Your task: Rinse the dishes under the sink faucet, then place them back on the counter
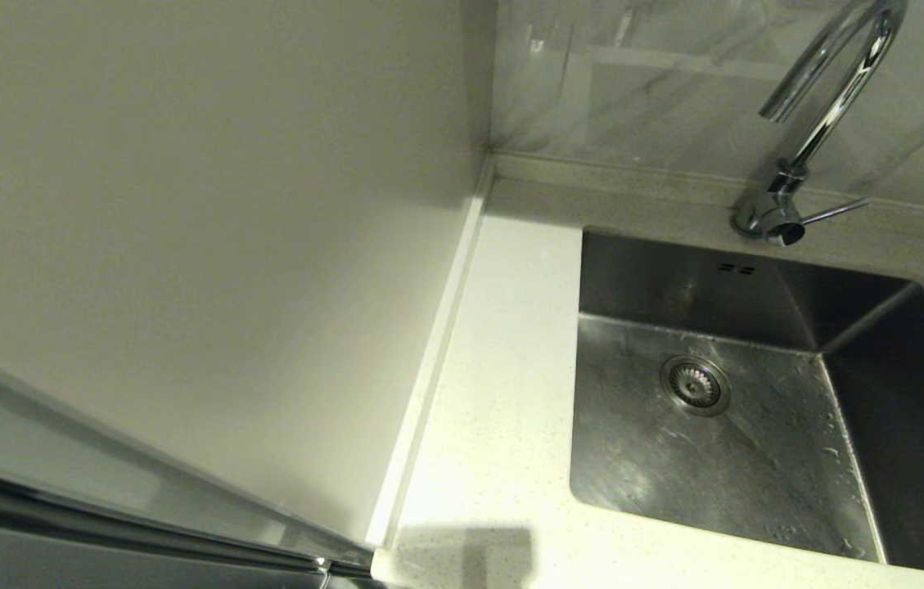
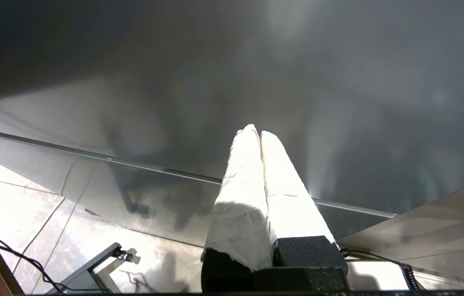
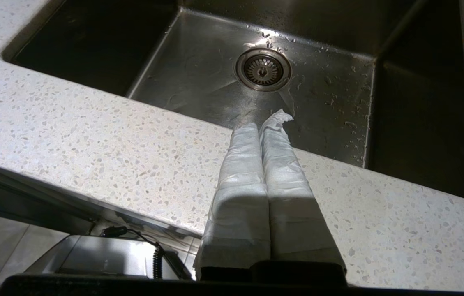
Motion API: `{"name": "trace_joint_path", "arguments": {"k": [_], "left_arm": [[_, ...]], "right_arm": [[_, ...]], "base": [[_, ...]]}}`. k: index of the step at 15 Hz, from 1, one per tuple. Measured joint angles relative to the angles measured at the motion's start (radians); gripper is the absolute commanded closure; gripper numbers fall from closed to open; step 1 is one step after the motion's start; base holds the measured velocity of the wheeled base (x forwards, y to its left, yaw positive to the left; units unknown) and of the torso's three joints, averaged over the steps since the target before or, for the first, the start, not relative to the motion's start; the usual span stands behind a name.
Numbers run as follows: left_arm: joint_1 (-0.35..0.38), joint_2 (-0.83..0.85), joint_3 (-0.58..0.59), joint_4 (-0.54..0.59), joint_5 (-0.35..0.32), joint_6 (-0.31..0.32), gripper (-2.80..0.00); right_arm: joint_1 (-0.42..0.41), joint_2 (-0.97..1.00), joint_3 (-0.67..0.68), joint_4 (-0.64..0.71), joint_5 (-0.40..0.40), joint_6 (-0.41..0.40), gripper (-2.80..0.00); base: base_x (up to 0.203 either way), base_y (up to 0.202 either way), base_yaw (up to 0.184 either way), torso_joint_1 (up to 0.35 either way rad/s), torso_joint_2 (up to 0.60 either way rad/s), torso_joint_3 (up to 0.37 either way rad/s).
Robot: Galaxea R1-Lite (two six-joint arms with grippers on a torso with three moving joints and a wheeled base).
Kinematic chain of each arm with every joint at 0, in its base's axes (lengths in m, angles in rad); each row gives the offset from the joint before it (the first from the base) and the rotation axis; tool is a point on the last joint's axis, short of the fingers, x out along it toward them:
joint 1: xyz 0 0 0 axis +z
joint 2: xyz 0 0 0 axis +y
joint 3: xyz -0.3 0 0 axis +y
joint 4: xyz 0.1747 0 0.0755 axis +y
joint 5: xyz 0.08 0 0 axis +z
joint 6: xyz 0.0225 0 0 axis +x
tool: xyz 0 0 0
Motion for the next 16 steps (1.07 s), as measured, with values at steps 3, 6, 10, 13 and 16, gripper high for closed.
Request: {"name": "trace_joint_path", "arguments": {"k": [3, 6, 10, 13, 16], "left_arm": [[0.0, 0.0, 0.0, 0.0, 0.0, 0.0, 0.0], [0.0, 0.0, 0.0, 0.0, 0.0, 0.001, 0.0], [0.0, 0.0, 0.0, 0.0, 0.0, 0.0, 0.0], [0.0, 0.0, 0.0, 0.0, 0.0, 0.0, 0.0], [0.0, 0.0, 0.0, 0.0, 0.0, 0.0, 0.0]], "right_arm": [[0.0, 0.0, 0.0, 0.0, 0.0, 0.0, 0.0], [0.0, 0.0, 0.0, 0.001, 0.0, 0.0, 0.0], [0.0, 0.0, 0.0, 0.0, 0.0, 0.0, 0.0], [0.0, 0.0, 0.0, 0.0, 0.0, 0.0, 0.0], [0.0, 0.0, 0.0, 0.001, 0.0, 0.0, 0.0]], "base": [[0.0, 0.0, 0.0, 0.0, 0.0, 0.0], [0.0, 0.0, 0.0, 0.0, 0.0, 0.0], [0.0, 0.0, 0.0, 0.0, 0.0, 0.0], [0.0, 0.0, 0.0, 0.0, 0.0, 0.0], [0.0, 0.0, 0.0, 0.0, 0.0, 0.0]]}}
